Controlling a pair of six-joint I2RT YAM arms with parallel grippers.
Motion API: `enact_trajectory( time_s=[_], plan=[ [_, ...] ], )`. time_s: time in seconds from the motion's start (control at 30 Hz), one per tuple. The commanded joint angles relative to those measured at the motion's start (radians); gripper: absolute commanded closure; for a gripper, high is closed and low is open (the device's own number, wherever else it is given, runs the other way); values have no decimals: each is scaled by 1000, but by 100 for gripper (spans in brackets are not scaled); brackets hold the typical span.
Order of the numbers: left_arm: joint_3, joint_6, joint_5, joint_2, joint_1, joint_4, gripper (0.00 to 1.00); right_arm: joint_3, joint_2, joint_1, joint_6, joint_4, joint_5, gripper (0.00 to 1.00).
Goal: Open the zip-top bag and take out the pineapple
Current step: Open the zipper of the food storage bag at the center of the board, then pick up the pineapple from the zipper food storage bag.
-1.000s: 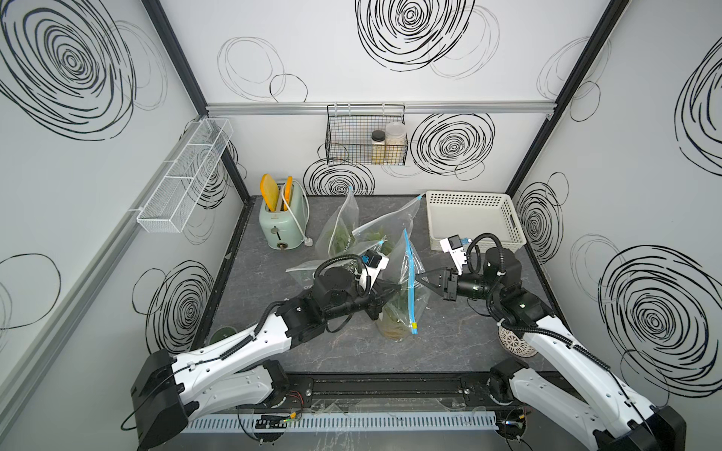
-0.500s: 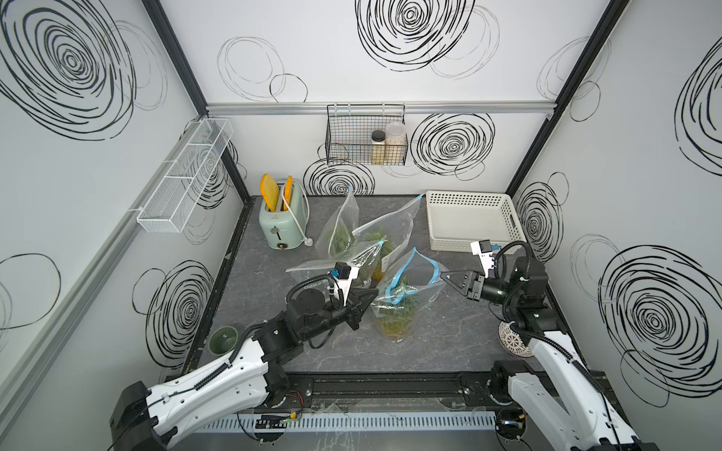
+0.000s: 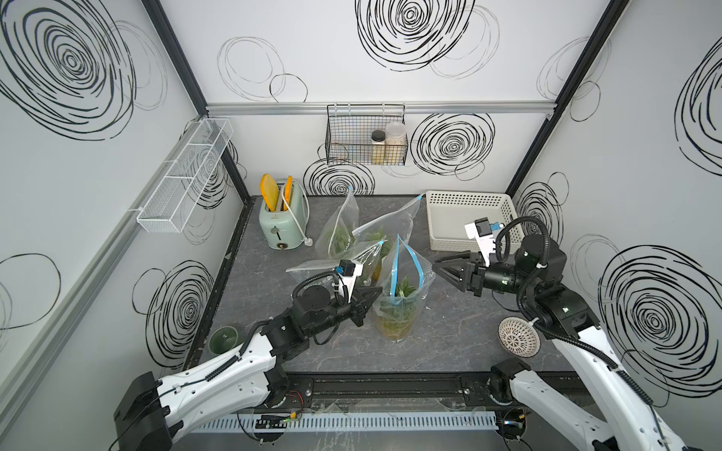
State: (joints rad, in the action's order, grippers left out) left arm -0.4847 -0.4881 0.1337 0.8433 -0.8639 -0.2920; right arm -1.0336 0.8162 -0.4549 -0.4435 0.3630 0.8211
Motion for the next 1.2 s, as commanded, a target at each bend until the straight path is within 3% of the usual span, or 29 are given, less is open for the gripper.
enact_trajectory(
  time_s=[0.0,0.17,0.53,0.7,1.17],
  plan=[
    [-10,-20,12,-14,-5,-80,100,-41,87,-131,47,99,-165,58],
    [16,-27,-2,-46,-9,-99,100,-87,254,-278,63,146,-339,57],
    [101,-49,-46,-143,-11,-97,100,-164,358,-335,65,267,-527,51],
    [128,-57,-56,-153,-12,-123,100,-243,395,-386,66,384,-617,42],
    [192,-67,-97,-193,-53,-215,100,-284,457,-416,44,552,-664,35]
  ],
)
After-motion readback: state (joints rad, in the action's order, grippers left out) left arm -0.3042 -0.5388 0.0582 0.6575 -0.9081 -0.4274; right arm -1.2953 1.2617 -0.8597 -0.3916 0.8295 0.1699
